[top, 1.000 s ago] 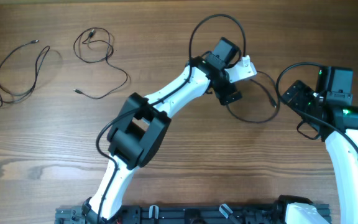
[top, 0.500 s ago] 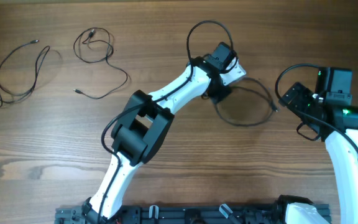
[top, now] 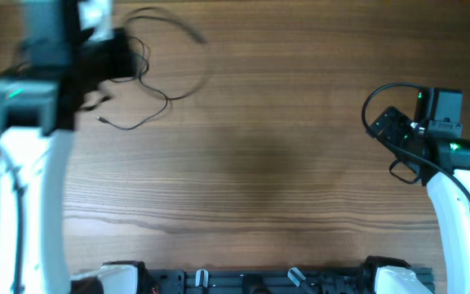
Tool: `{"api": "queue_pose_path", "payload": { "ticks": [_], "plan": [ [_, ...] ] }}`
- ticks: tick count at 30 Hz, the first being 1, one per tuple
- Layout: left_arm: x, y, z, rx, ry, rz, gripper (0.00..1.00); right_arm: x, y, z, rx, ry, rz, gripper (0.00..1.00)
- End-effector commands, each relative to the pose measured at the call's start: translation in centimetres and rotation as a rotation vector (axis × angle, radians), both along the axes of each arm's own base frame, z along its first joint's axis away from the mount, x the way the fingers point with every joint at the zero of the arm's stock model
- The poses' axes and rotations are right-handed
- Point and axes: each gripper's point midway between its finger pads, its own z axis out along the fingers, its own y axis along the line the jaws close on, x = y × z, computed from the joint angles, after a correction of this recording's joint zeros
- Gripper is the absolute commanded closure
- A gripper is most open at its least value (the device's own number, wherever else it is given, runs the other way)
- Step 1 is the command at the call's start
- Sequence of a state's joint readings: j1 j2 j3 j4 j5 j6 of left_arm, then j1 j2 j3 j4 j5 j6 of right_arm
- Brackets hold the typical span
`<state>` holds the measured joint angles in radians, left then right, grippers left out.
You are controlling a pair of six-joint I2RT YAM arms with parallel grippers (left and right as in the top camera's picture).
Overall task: Untangle cables
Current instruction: 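Carry the cable to the lower left and release it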
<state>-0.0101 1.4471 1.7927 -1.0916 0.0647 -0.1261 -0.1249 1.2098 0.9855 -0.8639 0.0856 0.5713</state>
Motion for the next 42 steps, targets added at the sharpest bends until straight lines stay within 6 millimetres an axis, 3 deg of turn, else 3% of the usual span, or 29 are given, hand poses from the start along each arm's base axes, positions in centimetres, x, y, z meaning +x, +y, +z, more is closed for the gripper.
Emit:
{"api": "queue_pose_path", "payload": {
  "ticks": [1,4,6,8,11,13,15,16,19,22,24,29,30,32,33,36,37,40,42],
  "plan": [
    [-5.8,9.4,-0.1,-0.126,0.079,0.414,0.96,0.5,0.2,0.7,0.007,-0.034,-0.001,0.00],
    [-10.6,16.5,-3.0,-0.214,0.187,0.715,0.96,0.4,0.2,0.7,0.005,-0.031,0.003,0.00],
    [-12.2,18.3,-5.7,-0.299,0.245,0.759,0.96,0.5,0.2,0.7,0.006,-0.032,0.002,0.00],
    [-11.5,17.2,-8.5,-0.294,0.278,0.536,0.95,0.5,0.2,0.7,0.007,-0.034,0.000,0.00],
    [-9.7,12.6,-12.4,-0.335,0.225,0.087,0.96,0.5,0.2,0.7,0.005,-0.035,0.001,0.00],
    [-9.9,12.6,-15.5,-0.283,0.238,0.012,0.96,0.5,0.2,0.7,0.005,-0.034,0.003,0.00],
    [-9.2,14.9,-18.2,-0.194,0.231,0.077,0.96,0.6,0.1,0.7,0.004,-0.037,0.003,0.00],
    [-9.5,17.0,-19.5,-0.162,0.263,0.216,0.96,0.5,0.2,0.7,0.004,-0.035,0.004,0.00],
    [-11.9,21.6,-21.0,-0.095,0.362,0.536,0.96,0.6,0.2,0.7,0.004,-0.038,0.003,0.00],
    [-11.5,22.9,-21.0,-0.167,0.322,0.681,0.96,0.7,0.1,0.7,0.004,-0.040,0.003,0.00],
    [-11.4,23.7,-22.2,-0.204,0.339,0.762,0.96,0.7,0.1,0.6,0.005,-0.035,0.003,0.00],
    [-12.0,24.1,-24.7,-0.219,0.423,0.782,0.96,0.7,0.1,0.6,0.005,-0.035,0.003,0.00],
    [-12.2,24.4,-24.7,-0.223,0.424,0.792,0.68,0.7,0.1,0.6,0.004,-0.035,0.003,0.01],
    [-12.9,25.2,-24.8,-0.238,0.420,0.855,0.34,0.7,0.1,0.6,0.004,-0.035,0.003,0.00],
    [-13.7,26.0,-24.8,-0.245,0.420,0.921,0.00,0.7,0.1,0.6,0.004,-0.035,0.003,0.00],
    [-15.1,27.3,-24.8,-0.325,0.396,1.093,0.00,0.7,0.1,0.6,0.004,-0.035,0.003,0.00],
    [-14.7,26.9,-24.8,-0.383,0.378,1.122,0.00,0.7,0.1,0.6,0.005,-0.036,0.002,0.00],
    [-12.4,22.8,-24.4,-0.641,0.371,0.994,0.00,0.7,0.3,0.6,0.014,-0.037,0.007,0.00],
    [-9.3,19.6,-22.8,-0.762,0.314,0.769,0.00,0.8,0.6,0.5,0.029,-0.039,0.015,0.00]
  ]
}}
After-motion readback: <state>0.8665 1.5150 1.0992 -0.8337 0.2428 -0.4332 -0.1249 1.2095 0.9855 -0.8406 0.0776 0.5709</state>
